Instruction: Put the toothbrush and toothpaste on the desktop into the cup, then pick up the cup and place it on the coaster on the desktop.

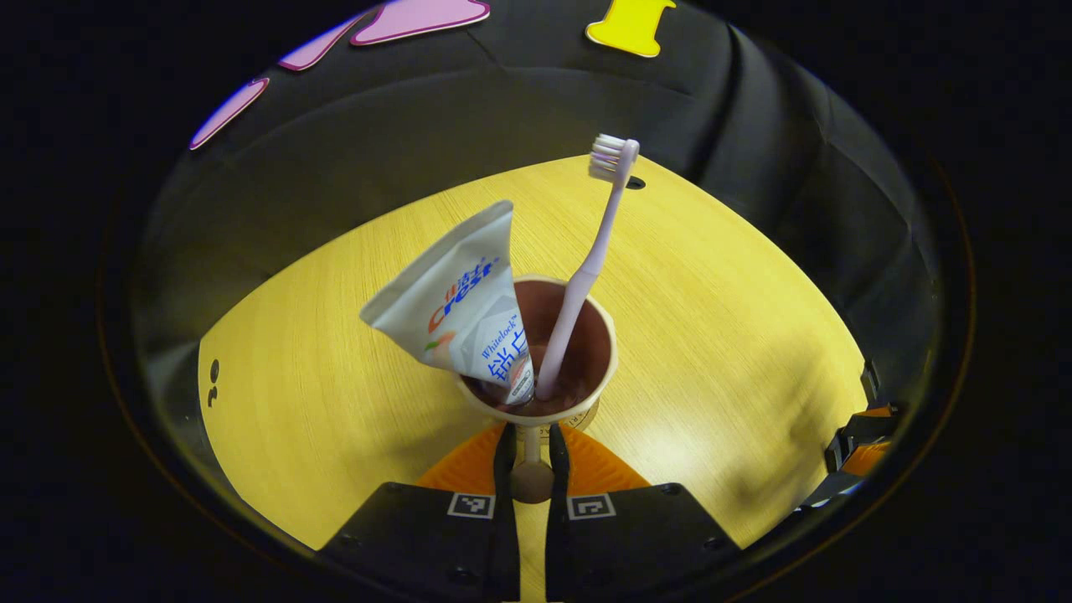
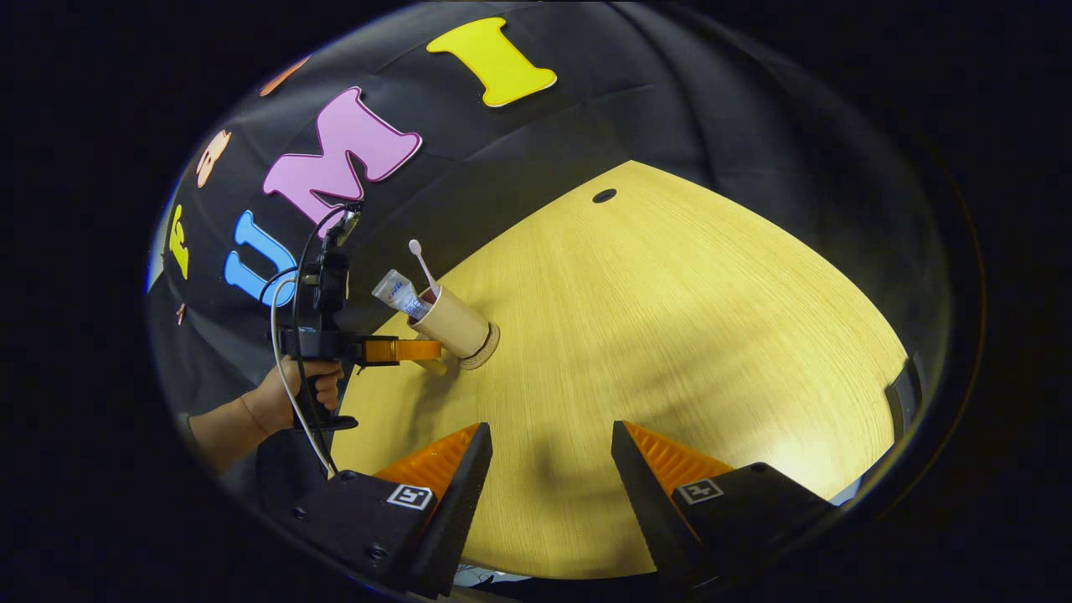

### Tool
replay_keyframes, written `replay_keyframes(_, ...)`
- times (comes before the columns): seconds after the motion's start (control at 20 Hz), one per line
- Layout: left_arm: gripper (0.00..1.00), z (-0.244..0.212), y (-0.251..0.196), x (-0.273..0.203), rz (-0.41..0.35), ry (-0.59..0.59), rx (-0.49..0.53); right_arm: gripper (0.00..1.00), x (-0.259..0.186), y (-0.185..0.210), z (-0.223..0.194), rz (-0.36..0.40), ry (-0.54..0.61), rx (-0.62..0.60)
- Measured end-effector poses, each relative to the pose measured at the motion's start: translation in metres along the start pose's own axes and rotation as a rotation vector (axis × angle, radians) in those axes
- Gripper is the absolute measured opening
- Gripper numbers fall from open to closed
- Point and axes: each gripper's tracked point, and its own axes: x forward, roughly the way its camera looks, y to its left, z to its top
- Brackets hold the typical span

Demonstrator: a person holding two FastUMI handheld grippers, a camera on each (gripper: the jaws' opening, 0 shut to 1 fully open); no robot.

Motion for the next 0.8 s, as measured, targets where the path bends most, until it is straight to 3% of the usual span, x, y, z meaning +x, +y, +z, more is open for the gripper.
replay_keyframes(0.1, 0.12, -0.0025, 0.0003, 0.0038, 0.006, 0.009, -0.006, 0.89, -0.0014, -0.0009, 0.0008, -0.002, 0.001, 0.002)
replay_keyframes(0.15, 0.17, -0.0012, 0.0006, 0.0035, 0.007, 0.0, -0.01, 0.89, -0.0014, -0.002, 0.001, -0.004, 0.003, 0.003)
replay_keyframes(0.35, 0.17, -0.0033, 0.0014, 0.005, 0.004, 0.008, -0.007, 0.89, -0.0016, -0.0043, -0.0005, -0.009, 0.007, 0.011)
replay_keyframes(0.5, 0.24, -0.0033, 0.0012, 0.0033, 0.001, -0.001, -0.01, 0.89, -0.002, -0.0041, -0.0023, -0.009, 0.011, 0.013)
replay_keyframes(0.6, 0.36, -0.0013, 0.001, 0.0024, -0.005, -0.01, -0.008, 0.89, -0.0022, -0.0033, -0.0041, -0.008, 0.013, 0.012)
replay_keyframes(0.8, 0.76, -0.0063, 0.006, -0.0013, 0.017, 0.001, 0.014, 0.89, -0.0016, -0.0027, -0.0041, -0.006, 0.014, 0.01)
